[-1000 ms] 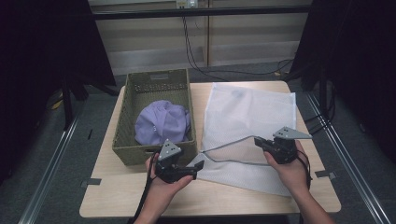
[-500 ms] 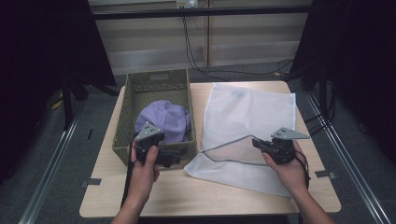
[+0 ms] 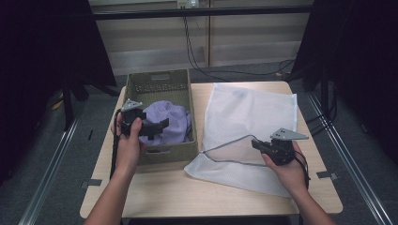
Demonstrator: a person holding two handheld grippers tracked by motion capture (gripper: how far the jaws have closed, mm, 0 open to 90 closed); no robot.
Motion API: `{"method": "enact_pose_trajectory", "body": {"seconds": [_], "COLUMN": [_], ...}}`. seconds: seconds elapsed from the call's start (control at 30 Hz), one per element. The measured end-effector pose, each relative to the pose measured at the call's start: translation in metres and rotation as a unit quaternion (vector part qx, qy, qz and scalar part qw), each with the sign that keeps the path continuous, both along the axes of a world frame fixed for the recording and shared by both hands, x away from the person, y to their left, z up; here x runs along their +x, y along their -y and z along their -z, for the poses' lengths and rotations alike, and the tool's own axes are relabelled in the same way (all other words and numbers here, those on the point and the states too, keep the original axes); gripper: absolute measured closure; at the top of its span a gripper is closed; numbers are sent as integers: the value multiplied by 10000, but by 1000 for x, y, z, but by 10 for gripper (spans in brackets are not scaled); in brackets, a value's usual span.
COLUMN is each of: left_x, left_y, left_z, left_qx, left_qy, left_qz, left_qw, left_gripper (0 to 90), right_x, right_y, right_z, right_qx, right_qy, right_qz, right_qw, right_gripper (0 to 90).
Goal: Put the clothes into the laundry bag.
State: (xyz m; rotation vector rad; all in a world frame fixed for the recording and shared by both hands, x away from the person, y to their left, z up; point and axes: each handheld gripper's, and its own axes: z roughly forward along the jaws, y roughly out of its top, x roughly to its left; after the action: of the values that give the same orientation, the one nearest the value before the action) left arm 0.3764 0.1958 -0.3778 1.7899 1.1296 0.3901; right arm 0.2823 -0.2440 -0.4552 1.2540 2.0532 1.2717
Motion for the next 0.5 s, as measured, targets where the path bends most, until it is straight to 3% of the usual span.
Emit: {"method": "enact_pose_trajectory", "body": {"seconds": [0.13, 0.23, 0.3, 0.33, 0.43, 0.5], "left_x": [18, 36, 41, 50, 59, 73], "left_y": [-6, -7, -8, -9, -10, -11], "left_z": [-3, 1, 3, 7, 12, 19], "left_qx": [22, 213, 207, 190, 204, 257], "left_qy": [-1, -172, -208, -301, -420, -649], "left_qz": [-82, -178, -195, -247, -293, -318], "left_qw": [10000, 9995, 9994, 9991, 9985, 9971], "left_gripper": [40, 40, 40, 40, 40, 34], "right_x": [0, 0, 1, 1, 1, 1], "right_y": [-1, -4, -5, -5, -6, -6], "right_z": [1, 1, 1, 1, 2, 2], "right_qx": [-30, -24, -29, -31, -11, -17], "right_qy": [-24, -10, -6, -4, -37, -38], "right_qz": [-21, -45, -71, -79, -69, -82], "right_qw": [10000, 10000, 10000, 10000, 10000, 10000], "right_gripper": [884, 884, 884, 884, 884, 884]}}
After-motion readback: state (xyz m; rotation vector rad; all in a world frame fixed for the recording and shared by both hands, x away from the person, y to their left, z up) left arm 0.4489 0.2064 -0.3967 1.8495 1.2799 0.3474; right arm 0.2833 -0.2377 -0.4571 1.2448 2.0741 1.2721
